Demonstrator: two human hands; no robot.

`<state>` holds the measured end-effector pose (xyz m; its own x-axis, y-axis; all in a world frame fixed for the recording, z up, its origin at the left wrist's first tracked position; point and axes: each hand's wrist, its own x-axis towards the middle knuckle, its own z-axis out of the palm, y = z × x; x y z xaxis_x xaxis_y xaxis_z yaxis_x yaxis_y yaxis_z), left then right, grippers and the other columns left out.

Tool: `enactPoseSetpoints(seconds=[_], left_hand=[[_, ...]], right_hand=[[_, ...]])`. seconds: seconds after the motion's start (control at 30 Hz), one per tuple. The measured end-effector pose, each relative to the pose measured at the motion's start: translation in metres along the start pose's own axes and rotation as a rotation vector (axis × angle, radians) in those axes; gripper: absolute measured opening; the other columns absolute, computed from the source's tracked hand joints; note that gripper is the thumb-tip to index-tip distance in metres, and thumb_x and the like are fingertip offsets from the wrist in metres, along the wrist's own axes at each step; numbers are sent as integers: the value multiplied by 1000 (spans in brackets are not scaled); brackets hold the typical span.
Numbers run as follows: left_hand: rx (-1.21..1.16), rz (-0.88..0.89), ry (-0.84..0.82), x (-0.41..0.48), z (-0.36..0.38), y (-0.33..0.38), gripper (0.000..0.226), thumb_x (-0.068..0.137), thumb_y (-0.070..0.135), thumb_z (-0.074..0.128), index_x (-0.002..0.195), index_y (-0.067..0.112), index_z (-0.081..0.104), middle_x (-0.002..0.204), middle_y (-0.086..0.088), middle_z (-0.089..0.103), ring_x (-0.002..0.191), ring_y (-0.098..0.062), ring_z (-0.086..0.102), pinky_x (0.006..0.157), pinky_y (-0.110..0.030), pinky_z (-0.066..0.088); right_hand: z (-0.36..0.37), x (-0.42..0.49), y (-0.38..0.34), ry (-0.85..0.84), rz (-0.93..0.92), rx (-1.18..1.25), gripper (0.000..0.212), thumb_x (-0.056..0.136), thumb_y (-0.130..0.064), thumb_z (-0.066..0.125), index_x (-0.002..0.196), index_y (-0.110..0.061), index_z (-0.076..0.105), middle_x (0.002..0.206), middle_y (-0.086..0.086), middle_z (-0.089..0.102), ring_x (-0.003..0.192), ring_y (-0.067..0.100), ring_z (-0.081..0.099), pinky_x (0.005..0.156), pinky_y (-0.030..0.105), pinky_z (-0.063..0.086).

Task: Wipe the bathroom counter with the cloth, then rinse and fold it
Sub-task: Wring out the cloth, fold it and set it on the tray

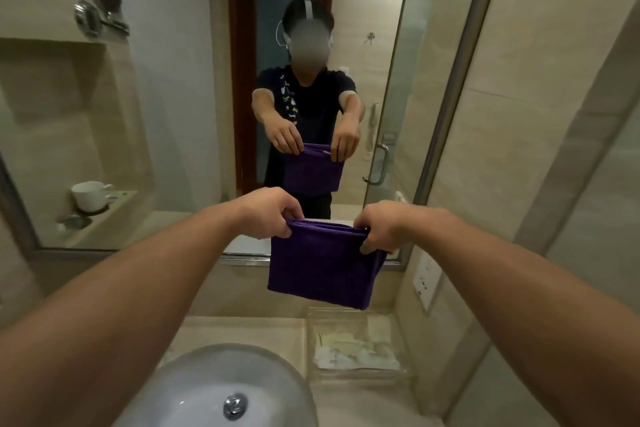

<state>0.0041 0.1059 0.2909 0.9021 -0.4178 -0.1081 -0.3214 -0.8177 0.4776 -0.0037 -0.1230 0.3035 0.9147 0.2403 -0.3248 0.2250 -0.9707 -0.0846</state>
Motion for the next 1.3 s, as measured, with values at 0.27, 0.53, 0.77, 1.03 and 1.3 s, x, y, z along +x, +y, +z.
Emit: enactPoseSetpoints(seconds=[0.27, 0.53, 0.77, 1.03, 1.3], left_hand=[[66, -36, -91, 91, 73, 14, 29, 90, 9, 65, 115, 23, 69, 97, 10, 68, 88, -5, 62, 70, -17, 46], [93, -29, -80, 152, 158, -20, 29, 88, 11, 65, 113, 24, 71, 103, 6, 68, 94, -12, 61, 78, -23, 44], [-45, -129, 17, 195, 224, -54, 27, 86, 7, 62, 104, 24, 74, 95, 7, 69, 89, -13, 62, 76, -27, 47], [-83, -43, 430, 208, 242, -54, 29, 90, 7, 61, 113, 20, 74, 107, 1, 71, 100, -18, 63, 92, -31, 49], [-7, 83, 344, 146, 372, -112, 37, 68, 4, 70, 101, 21, 74, 98, 6, 67, 96, -16, 55, 72, -35, 56]], right_hand=[[40, 56, 85, -58, 33, -61, 24, 89, -23, 68, 113, -23, 71, 89, -4, 67, 83, 15, 66, 76, 33, 59], [121, 113, 131, -62, 77, -83, 23, 91, -14, 57, 111, -18, 68, 103, 4, 66, 87, 23, 63, 72, 34, 54], [166, 158, 150, 1, 182, -25, 24, 92, -14, 61, 114, -17, 69, 107, 8, 66, 94, 25, 63, 79, 36, 56], [180, 161, 159, 299, 204, -8, 23, 92, -12, 59, 112, -22, 67, 102, 7, 68, 92, 27, 65, 74, 34, 49], [334, 137, 158, 165, 107, 36, 23, 74, -4, 68, 95, -15, 66, 93, 9, 63, 83, 35, 65, 63, 41, 54]])
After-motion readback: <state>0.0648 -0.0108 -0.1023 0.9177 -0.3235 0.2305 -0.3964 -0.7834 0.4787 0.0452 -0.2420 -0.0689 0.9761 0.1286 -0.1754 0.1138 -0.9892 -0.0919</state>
